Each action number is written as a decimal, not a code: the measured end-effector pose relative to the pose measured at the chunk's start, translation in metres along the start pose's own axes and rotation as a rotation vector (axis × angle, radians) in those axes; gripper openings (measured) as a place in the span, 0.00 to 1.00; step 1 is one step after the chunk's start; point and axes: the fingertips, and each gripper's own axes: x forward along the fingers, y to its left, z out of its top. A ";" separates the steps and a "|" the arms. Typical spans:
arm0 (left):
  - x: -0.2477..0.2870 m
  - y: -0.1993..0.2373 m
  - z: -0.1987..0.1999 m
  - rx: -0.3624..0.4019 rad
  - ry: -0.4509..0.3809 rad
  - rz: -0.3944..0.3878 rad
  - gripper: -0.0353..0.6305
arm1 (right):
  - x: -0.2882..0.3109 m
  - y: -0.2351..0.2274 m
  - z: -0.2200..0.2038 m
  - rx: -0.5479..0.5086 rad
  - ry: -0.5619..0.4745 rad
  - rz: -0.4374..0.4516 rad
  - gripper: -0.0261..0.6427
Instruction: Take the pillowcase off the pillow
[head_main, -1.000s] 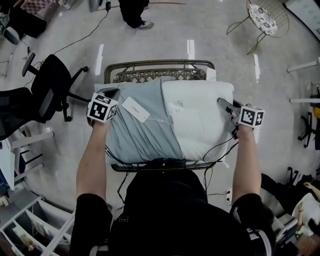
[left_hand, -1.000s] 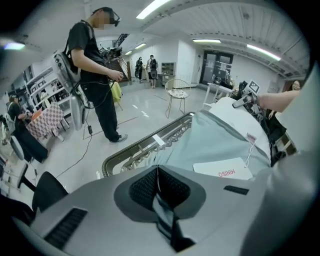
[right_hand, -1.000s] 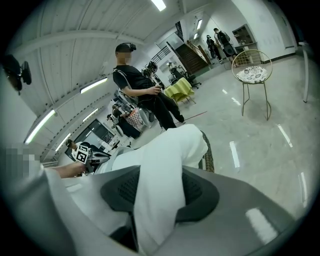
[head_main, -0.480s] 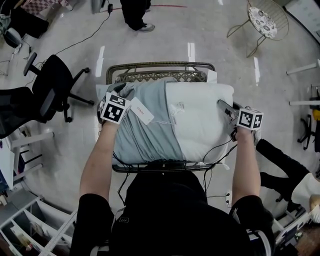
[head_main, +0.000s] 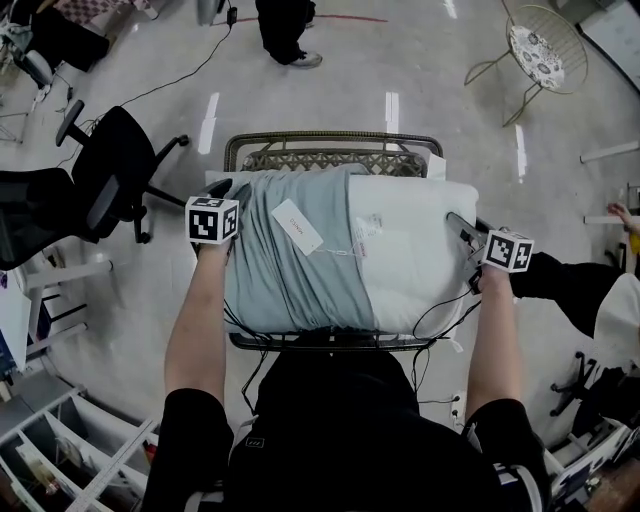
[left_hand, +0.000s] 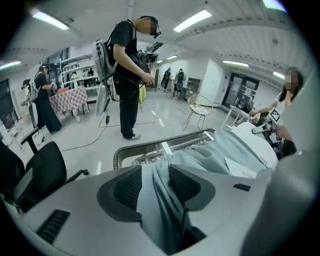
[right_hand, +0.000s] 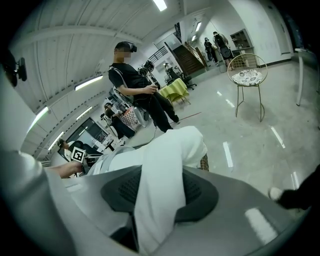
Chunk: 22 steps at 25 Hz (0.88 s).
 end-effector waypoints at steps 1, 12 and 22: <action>0.004 0.000 -0.003 -0.007 0.006 -0.010 0.31 | 0.001 -0.001 0.000 0.000 0.003 -0.004 0.30; 0.001 0.016 -0.010 0.192 0.077 0.011 0.07 | 0.000 -0.003 -0.001 0.028 -0.007 0.005 0.30; -0.011 0.038 -0.017 0.202 0.077 -0.025 0.07 | -0.020 0.000 0.003 0.006 -0.007 0.042 0.29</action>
